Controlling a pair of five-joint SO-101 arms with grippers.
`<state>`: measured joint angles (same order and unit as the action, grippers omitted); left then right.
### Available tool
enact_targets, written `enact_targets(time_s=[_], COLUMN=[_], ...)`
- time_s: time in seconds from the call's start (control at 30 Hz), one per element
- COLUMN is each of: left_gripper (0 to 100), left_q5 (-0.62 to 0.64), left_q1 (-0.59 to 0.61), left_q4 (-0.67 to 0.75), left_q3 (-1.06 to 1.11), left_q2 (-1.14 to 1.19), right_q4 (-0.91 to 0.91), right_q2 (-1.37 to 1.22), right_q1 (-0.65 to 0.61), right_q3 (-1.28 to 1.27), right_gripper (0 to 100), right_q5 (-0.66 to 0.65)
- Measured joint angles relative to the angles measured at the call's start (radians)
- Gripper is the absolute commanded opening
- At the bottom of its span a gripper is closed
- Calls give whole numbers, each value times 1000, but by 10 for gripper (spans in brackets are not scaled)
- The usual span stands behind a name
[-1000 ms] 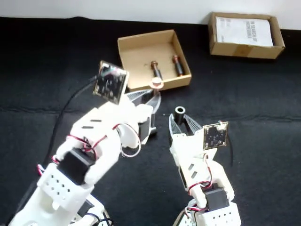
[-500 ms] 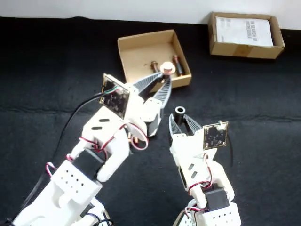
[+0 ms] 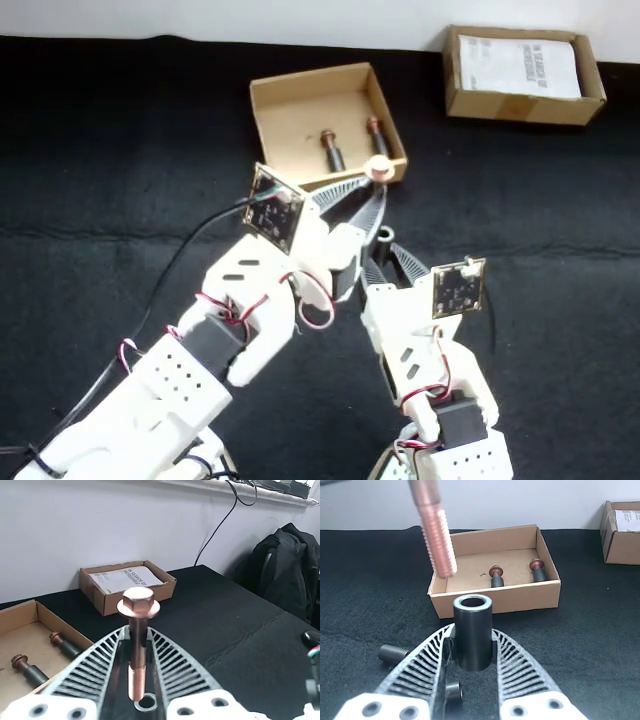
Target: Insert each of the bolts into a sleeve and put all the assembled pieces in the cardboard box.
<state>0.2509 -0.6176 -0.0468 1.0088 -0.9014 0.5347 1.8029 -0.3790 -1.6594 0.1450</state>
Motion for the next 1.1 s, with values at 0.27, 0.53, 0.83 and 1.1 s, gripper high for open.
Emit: enact_targets(time_s=[0.27,0.53,0.83,1.1], left_gripper=[8,8,8,8], left_q5=[0,0,0,0], left_q1=[-2,-9,-15,-15], left_q4=[15,17,18,18], left_q3=[2,2,2,2], left_q2=[11,43,46,46], right_q4=[0,0,0,0], right_q2=[0,0,0,0], right_q1=[0,0,0,-43], right_q3=[0,0,0,0], right_gripper=[7,7,7,7], right_q5=[0,75,80,54])
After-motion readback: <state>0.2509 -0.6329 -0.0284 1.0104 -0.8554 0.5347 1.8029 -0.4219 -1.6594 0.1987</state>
